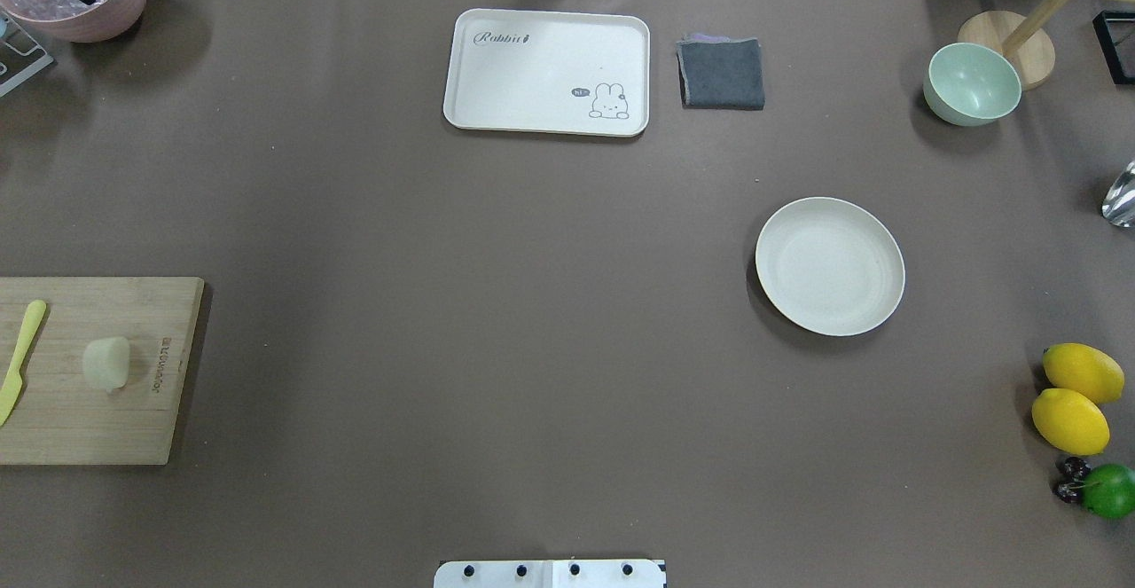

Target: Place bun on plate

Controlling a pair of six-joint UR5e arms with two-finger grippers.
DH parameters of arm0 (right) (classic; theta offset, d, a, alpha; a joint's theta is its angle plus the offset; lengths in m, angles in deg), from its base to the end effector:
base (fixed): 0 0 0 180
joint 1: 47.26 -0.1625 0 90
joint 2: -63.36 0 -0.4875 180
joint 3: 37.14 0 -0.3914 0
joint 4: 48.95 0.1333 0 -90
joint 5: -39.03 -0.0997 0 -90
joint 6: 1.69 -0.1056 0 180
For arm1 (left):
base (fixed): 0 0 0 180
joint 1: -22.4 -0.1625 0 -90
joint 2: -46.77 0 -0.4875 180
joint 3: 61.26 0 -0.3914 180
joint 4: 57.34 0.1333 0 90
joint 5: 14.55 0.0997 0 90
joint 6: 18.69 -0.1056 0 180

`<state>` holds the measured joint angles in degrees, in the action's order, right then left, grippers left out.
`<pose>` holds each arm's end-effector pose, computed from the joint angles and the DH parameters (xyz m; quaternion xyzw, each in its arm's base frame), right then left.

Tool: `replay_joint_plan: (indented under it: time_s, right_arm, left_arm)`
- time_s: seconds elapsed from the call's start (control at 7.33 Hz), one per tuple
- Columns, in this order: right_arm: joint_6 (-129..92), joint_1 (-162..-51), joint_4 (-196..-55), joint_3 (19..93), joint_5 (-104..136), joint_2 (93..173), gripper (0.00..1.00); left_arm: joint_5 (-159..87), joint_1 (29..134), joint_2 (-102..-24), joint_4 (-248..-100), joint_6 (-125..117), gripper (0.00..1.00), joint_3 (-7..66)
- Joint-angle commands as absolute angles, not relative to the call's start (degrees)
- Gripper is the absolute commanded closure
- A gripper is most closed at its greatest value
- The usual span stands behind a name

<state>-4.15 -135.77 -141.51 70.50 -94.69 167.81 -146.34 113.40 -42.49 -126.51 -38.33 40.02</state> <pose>0.0507 -0.3711 0.6880 -0.0077 -0.3723 0.0058 0.9281 -0.0710 -0.4614 0.6736 -0.0188 0.3645 0.1191 0.9234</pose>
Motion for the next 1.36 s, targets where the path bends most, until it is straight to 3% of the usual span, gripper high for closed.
replay_joint_plan:
  time_s: [0.0,0.27,0.82,1.09,1.23]
  right_arm:
    - [-4.2,-135.8,-141.4,70.5,-95.1,167.9,0.00]
    - [-4.3,-135.7,-141.4,70.5,-95.2,167.9,0.00]
    - [-4.2,-135.8,-141.2,74.0,-95.9,167.2,0.00]
    - [-4.2,-135.8,-130.0,73.6,-95.8,168.0,0.00]
    - [-4.9,-135.8,-123.9,73.2,-95.0,168.3,0.00]
  left_arm:
    - [-145.9,113.5,-42.4,-126.5,-38.4,0.03,40.6]
    - [-146.0,113.5,-42.6,-126.7,-37.9,0.03,44.2]
    - [-145.9,113.5,-43.6,-133.5,-38.0,0.03,44.8]
    - [-145.9,114.9,-43.6,-143.5,-37.9,0.03,43.8]
    - [-146.0,115.0,-49.8,-150.4,-37.2,0.03,40.3]
